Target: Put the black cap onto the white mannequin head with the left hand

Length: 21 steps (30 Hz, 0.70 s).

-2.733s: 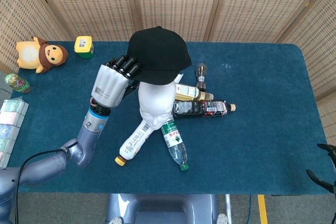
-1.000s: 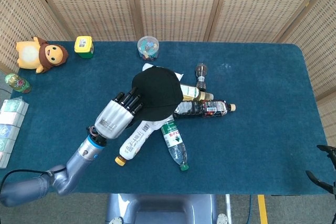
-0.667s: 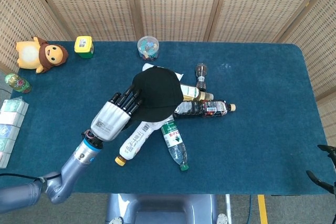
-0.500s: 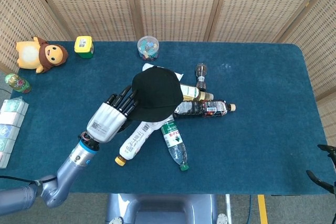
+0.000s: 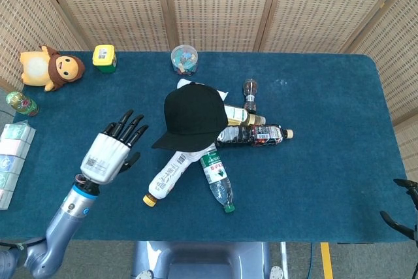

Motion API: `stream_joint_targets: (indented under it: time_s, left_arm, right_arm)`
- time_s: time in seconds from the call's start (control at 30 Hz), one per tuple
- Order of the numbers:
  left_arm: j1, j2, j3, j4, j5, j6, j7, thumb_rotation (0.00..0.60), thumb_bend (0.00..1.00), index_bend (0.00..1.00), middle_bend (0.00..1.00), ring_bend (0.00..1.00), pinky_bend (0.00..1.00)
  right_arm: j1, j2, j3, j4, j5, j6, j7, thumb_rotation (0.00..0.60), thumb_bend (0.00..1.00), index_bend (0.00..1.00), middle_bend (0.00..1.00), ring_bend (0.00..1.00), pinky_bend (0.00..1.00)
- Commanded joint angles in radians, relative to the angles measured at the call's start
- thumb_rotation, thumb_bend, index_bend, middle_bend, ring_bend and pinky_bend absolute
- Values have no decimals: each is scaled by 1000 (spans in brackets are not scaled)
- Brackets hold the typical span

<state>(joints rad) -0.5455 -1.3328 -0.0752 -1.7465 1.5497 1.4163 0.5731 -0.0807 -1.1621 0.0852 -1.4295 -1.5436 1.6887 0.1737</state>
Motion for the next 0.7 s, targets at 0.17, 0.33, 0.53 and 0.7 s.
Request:
stream_joint_targets:
  time_s: [0.17, 0.33, 0.53, 0.7]
  left_arm:
    - [120, 88, 59, -104, -71, 50, -47, 600, 286, 214, 156, 66, 389]
    - [204, 99, 108, -125, -87, 99, -63, 600, 286, 292, 156, 66, 389]
    - [340, 102, 151, -108, -118, 204, -140, 600, 286, 325, 156, 67, 389]
    - [408, 123, 145, -85, -150, 254, -205, 600, 287, 352, 160, 99, 387]
  right_arm:
    - [17, 5, 2, -18, -2, -22, -19, 600, 114, 272, 356, 407, 410]
    - [34, 8, 2, -28, -8, -44, -38, 600, 114, 281, 356, 405, 402]
    - [69, 14, -1, -51, -27, -84, -66, 600, 114, 292, 356, 405, 400]
    - [87, 15, -2, -67, -29, -108, -85, 600, 114, 295, 356, 404, 400]
